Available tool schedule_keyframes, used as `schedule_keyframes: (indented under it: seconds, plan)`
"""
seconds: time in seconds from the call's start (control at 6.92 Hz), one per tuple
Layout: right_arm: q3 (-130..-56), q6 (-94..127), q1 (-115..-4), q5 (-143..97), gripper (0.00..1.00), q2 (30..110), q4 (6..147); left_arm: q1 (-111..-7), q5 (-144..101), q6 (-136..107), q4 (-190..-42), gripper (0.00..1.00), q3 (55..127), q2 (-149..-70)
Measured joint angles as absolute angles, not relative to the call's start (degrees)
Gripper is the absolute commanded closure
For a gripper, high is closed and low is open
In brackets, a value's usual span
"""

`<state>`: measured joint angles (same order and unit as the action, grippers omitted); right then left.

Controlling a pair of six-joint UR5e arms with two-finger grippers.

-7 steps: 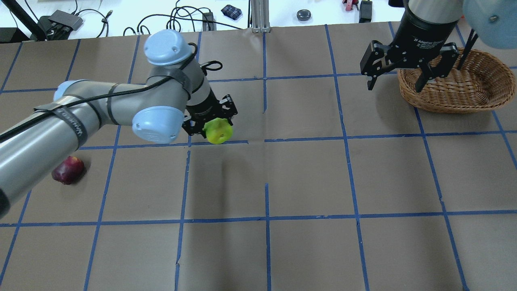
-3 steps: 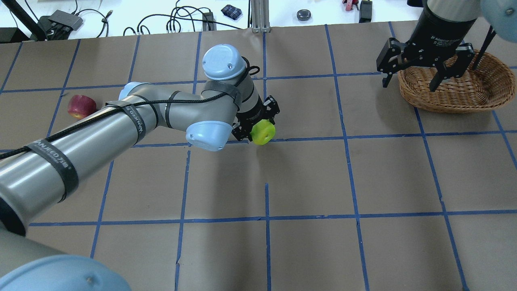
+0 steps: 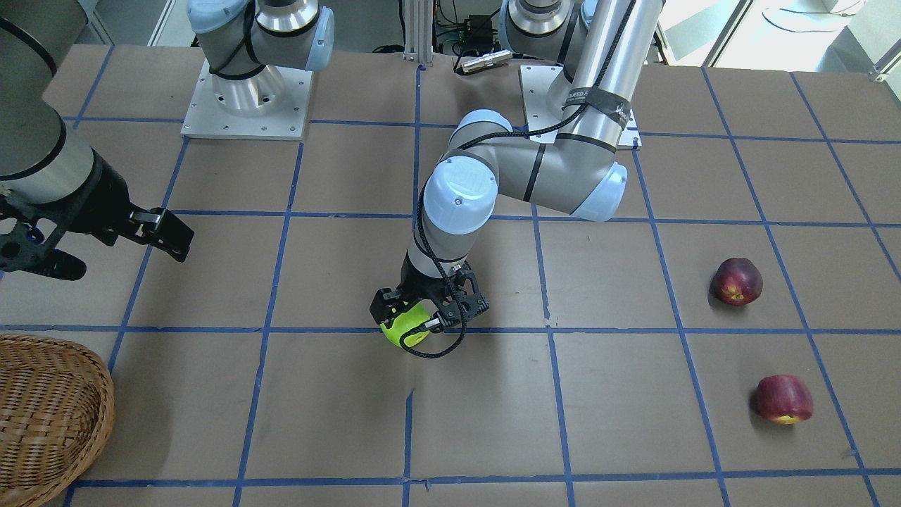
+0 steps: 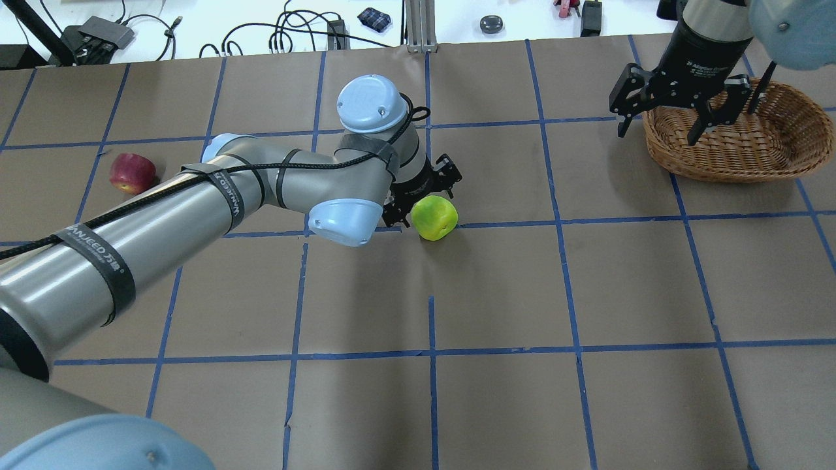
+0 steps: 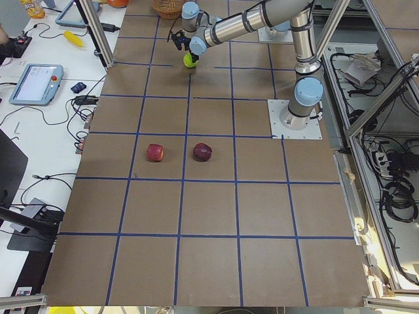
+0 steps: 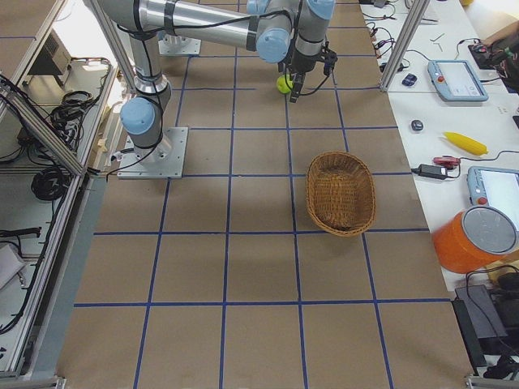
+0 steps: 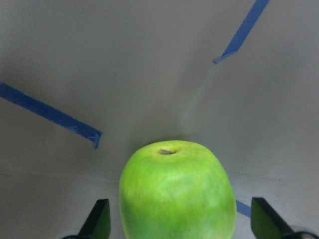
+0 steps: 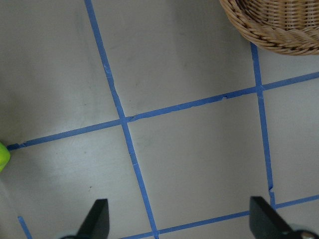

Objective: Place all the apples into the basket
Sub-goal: 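Carry the green apple to the table center and release it with the left gripper, then reach the right gripper to the green apple while the left reaches for a red apple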

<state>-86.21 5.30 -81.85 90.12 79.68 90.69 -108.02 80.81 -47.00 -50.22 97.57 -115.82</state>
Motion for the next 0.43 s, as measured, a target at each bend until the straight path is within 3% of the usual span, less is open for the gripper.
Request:
schedule_keyframes:
  seconds: [0.43]
  plan:
    - [-91.90, 22.98, -86.65, 87.78, 0.00, 77.96, 96.38, -98.00, 85.39, -26.05, -68.23, 0.00, 95.92, -106.89]
